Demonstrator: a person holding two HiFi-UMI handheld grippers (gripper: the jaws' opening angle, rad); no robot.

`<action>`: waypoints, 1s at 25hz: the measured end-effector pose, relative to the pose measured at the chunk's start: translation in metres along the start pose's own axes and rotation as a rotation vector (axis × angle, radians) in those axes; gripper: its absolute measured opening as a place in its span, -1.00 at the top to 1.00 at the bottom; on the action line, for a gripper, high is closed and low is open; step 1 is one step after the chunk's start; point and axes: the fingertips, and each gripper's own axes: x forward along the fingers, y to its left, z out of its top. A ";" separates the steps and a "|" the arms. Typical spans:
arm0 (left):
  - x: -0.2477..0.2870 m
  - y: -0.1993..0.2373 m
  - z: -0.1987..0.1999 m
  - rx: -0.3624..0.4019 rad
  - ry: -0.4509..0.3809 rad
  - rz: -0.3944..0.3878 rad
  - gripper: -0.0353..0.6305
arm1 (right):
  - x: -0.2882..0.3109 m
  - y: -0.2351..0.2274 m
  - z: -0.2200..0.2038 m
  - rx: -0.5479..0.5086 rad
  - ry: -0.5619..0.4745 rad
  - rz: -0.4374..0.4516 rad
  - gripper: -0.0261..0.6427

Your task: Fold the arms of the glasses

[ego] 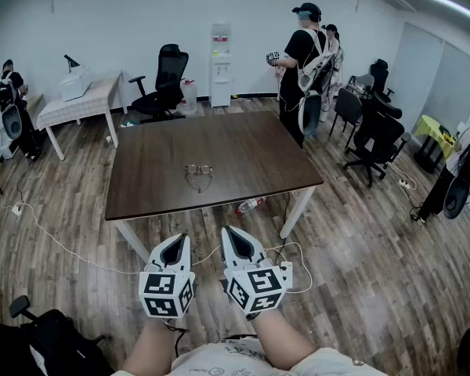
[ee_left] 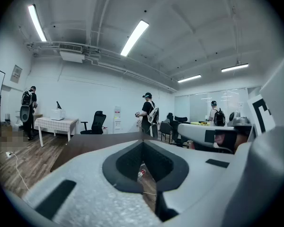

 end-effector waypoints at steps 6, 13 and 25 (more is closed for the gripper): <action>0.014 -0.018 -0.003 0.010 0.013 -0.004 0.85 | -0.006 -0.019 -0.004 0.004 0.009 0.008 0.88; 0.030 -0.044 0.001 0.022 0.009 0.005 0.85 | -0.016 -0.046 -0.001 0.038 0.000 0.021 0.88; 0.059 -0.099 -0.011 0.058 0.028 0.058 0.85 | -0.034 -0.098 -0.008 0.084 0.025 0.078 0.88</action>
